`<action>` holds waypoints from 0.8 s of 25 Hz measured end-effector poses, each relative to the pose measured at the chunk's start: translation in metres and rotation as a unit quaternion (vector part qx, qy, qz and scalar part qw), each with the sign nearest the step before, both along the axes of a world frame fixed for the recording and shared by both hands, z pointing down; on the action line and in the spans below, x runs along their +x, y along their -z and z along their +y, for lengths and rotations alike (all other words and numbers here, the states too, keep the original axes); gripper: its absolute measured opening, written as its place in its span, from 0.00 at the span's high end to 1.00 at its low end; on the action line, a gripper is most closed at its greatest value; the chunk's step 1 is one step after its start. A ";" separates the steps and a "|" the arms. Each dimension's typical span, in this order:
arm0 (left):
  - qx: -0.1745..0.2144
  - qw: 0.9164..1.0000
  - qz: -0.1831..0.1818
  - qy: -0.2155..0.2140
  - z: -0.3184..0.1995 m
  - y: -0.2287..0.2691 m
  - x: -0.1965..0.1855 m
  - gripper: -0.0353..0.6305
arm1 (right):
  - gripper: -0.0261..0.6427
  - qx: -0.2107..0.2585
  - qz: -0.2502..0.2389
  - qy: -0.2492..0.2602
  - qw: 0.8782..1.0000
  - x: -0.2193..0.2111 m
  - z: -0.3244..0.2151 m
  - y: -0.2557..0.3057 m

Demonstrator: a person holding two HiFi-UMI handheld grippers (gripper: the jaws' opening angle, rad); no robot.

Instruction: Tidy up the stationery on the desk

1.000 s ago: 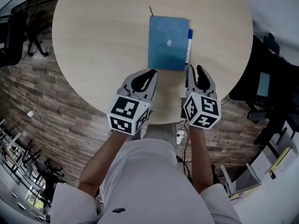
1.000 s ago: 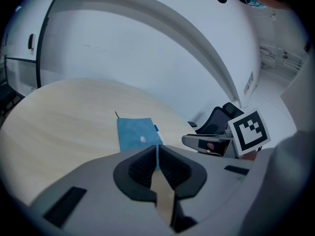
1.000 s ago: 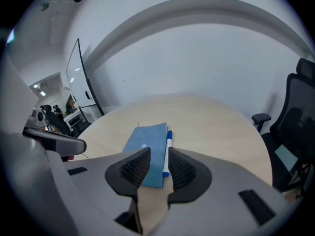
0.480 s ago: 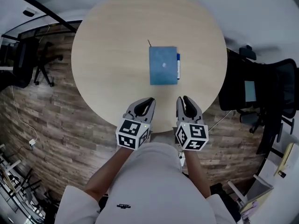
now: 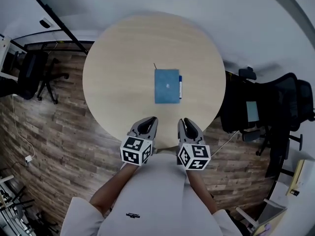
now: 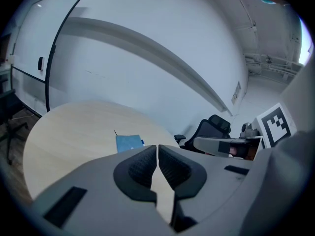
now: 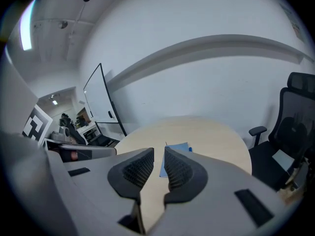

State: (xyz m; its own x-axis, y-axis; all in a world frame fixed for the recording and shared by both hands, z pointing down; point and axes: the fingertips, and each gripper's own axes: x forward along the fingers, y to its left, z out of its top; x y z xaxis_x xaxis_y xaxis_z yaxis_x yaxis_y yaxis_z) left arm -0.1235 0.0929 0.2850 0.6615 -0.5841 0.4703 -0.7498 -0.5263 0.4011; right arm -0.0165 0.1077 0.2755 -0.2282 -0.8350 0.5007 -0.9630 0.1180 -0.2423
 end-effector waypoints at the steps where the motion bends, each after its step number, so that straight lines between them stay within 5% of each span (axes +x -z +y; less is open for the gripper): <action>1: 0.001 1.000 0.000 0.003 0.002 0.003 0.002 0.90 | 0.83 0.003 -0.001 0.002 1.000 0.001 0.002 0.003; 20: 0.009 1.000 0.007 0.016 0.020 0.038 0.041 0.90 | 0.86 0.010 -0.005 0.031 0.999 0.024 0.021 0.026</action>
